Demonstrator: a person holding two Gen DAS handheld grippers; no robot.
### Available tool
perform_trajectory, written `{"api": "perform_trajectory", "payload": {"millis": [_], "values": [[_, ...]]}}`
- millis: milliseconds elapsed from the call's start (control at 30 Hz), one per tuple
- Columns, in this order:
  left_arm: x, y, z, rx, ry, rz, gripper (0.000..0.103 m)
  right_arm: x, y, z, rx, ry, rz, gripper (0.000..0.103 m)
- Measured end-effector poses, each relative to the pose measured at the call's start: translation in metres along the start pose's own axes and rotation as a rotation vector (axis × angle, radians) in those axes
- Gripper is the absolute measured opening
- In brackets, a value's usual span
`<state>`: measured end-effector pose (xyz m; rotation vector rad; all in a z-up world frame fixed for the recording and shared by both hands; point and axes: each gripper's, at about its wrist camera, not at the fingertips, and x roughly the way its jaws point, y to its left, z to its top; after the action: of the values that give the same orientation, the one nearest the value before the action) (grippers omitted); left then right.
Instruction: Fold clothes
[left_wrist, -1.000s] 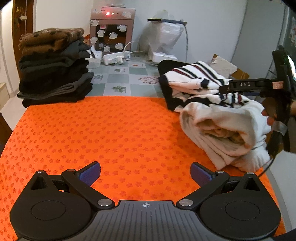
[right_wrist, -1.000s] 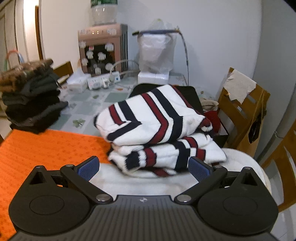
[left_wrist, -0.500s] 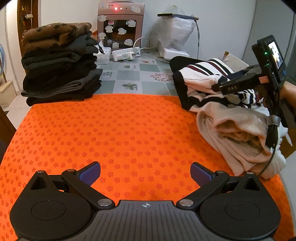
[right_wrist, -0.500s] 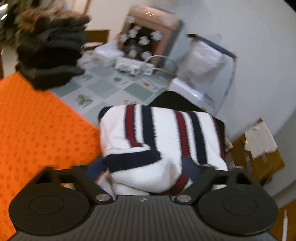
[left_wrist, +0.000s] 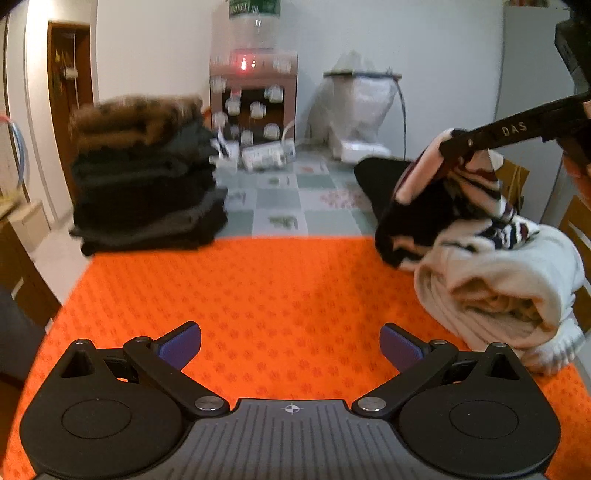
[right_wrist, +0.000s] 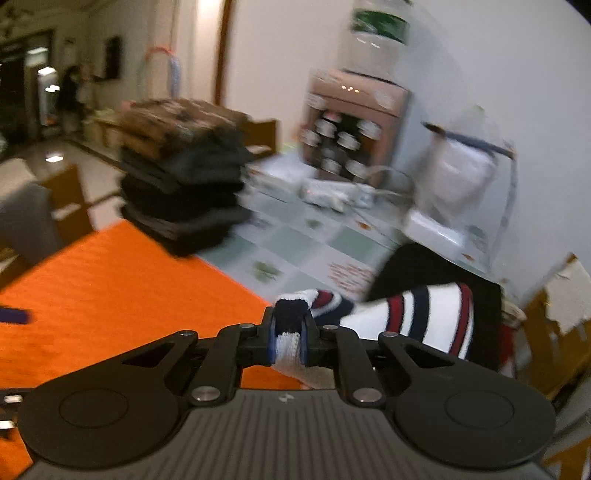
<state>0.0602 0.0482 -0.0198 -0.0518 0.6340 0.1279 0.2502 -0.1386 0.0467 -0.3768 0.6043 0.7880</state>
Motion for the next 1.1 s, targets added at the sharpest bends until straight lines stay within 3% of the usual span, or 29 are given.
{"api": "perform_trajectory", "payload": {"millis": [167, 367, 567, 600, 633, 700, 833, 1000, 1100], "values": [[-0.022, -0.008, 0.01, 0.074, -0.116, -0.053, 0.101, -0.036, 0.054, 0.006, -0.079, -0.008, 0.117, 0.011], [-0.038, -0.032, 0.007, 0.228, -0.209, -0.085, 0.089, -0.077, 0.113, 0.008, -0.16, -0.004, 0.291, 0.011], [-0.059, -0.039, -0.019, 0.225, -0.21, -0.095, 0.058, -0.118, 0.162, 0.01, -0.205, 0.011, 0.494, 0.01], [-0.063, -0.037, -0.023, 0.209, -0.206, -0.104, 0.041, -0.122, 0.167, 0.009, -0.198, 0.01, 0.542, 0.001], [-0.067, -0.034, -0.028, 0.176, -0.202, -0.102, 0.02, -0.127, 0.173, 0.01, -0.178, 0.008, 0.612, 0.001], [-0.075, -0.025, -0.038, 0.085, -0.19, -0.076, 0.002, -0.135, 0.187, 0.012, -0.167, 0.002, 0.7, 0.001], [-0.077, -0.002, -0.059, -0.036, -0.118, -0.005, 0.002, -0.136, 0.208, 0.01, -0.188, 0.022, 0.703, 0.001], [-0.083, 0.027, -0.077, -0.115, -0.051, 0.042, 0.004, -0.116, 0.202, -0.007, -0.11, 0.092, 0.628, 0.005], [-0.08, 0.042, -0.084, -0.157, -0.012, 0.051, 0.016, -0.101, 0.188, -0.022, -0.037, 0.132, 0.571, 0.005]]}}
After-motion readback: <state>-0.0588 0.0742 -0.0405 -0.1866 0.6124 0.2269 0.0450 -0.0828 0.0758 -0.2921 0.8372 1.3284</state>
